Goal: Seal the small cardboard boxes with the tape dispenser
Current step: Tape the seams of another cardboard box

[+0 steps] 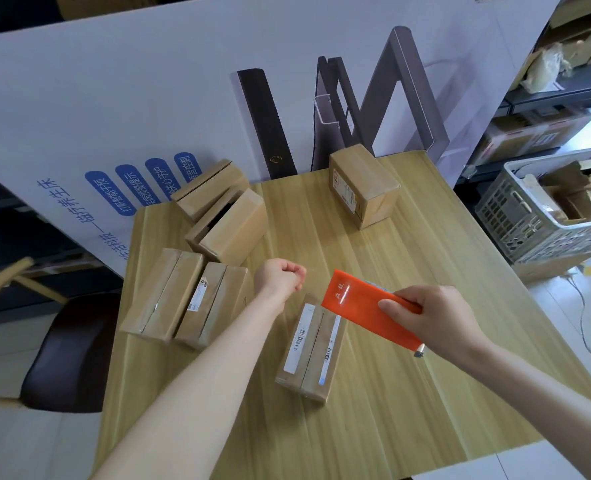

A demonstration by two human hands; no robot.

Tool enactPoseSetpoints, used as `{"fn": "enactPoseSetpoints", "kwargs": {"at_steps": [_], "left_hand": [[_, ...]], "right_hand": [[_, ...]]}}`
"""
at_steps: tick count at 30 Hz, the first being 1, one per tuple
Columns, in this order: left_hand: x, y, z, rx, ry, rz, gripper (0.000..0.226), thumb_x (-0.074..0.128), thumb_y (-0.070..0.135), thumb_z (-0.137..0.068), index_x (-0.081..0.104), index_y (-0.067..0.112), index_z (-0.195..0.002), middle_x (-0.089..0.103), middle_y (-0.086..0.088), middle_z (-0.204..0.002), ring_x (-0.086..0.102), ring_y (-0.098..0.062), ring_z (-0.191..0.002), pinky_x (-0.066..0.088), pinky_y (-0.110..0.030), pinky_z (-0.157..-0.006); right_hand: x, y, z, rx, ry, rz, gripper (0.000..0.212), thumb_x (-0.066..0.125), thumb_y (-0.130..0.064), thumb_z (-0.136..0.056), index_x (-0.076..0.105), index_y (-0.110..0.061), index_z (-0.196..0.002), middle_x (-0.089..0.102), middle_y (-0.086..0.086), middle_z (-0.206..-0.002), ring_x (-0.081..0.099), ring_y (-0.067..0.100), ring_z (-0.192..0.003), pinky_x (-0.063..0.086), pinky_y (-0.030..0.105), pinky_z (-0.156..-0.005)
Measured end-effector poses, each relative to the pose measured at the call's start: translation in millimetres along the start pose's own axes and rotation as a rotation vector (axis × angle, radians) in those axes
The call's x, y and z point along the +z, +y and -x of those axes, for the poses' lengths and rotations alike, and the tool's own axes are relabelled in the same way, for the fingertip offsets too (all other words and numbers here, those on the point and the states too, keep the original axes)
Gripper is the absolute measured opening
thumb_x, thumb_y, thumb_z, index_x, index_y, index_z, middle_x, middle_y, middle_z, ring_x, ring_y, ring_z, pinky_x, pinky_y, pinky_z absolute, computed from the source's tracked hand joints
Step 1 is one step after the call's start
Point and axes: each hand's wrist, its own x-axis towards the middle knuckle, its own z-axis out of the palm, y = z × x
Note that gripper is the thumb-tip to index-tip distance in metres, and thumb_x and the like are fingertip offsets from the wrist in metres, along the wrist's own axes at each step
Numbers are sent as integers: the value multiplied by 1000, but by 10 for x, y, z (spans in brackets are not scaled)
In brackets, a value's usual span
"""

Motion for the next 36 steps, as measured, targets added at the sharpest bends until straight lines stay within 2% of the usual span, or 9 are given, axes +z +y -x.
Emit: {"fn": "enactPoseSetpoints", "kwargs": {"at_steps": [2,5,9,13,17,22,25,28,36], "left_hand": [[-70,-65,-65,-17,17,-3,23,64,-1,-79,68,16,-65,71,-8,-73,60,-18,-61,55,-34,-72],[-174,-153,-146,-47,64,15,16,69,1,-80,68,12,-69,71,-10,-75,59,-18,-60,55,-33,-71],[-231,-222,-188,-83,43,108,10,73,1,-81,65,5,-76,69,-8,-74,58,-14,-55,53,-22,-56],[-143,-277,-147,-103,-113,101,13,68,-11,-80,67,1,-85,69,-10,-78,61,-14,-58,52,-17,-52],[-103,-324,-188,-74,-115,44,26,66,-16,-77,67,-5,-101,69,-13,-76,64,-20,-68,58,-30,-72],[-44,-323,-230,-31,-45,-8,53,71,-13,-73,58,5,-121,71,-12,-77,67,-24,-71,58,-41,-81],[-7,-346,-251,-35,-24,-33,36,73,-8,-74,65,5,-106,72,-9,-75,68,-20,-65,59,-37,-78],[16,-388,-269,-67,-26,-29,22,74,-6,-74,69,5,-92,73,-8,-75,66,-16,-61,59,-28,-71],[99,-540,-386,-122,-2,-21,18,72,-6,-76,67,9,-86,71,-6,-74,67,-17,-64,59,-29,-72]], "right_hand": [[-54,65,46,17,-14,4,31,65,-45,-84,72,-16,-74,64,3,-57,61,18,-50,52,37,-48],[-143,185,97,38,-30,-18,22,67,-44,-83,73,-25,-73,65,-4,-55,59,10,-42,54,38,-46],[-249,396,115,70,-48,-2,23,68,-45,-83,64,-38,-62,61,-23,-52,55,3,-33,44,21,-37],[-179,509,-32,149,-62,139,34,62,-55,-83,62,-32,-58,59,-21,-46,54,4,-30,30,15,-34],[-40,483,-204,208,-91,278,41,58,-56,-85,61,-24,-60,58,-7,-39,51,1,-27,28,13,-34],[-21,390,-338,224,-130,350,40,57,-53,-87,61,-22,-62,59,-4,-45,56,6,-31,43,19,-42],[20,355,-401,225,-130,413,38,57,-50,-87,63,-20,-64,60,-3,-51,59,10,-44,48,23,-46],[78,373,-458,214,-110,467,40,57,-49,-85,60,-18,-62,56,-4,-50,57,12,-47,33,20,-41],[268,455,-581,201,-101,497,40,57,-50,-84,60,-17,-62,55,-5,-51,54,12,-47,28,19,-41]]}}
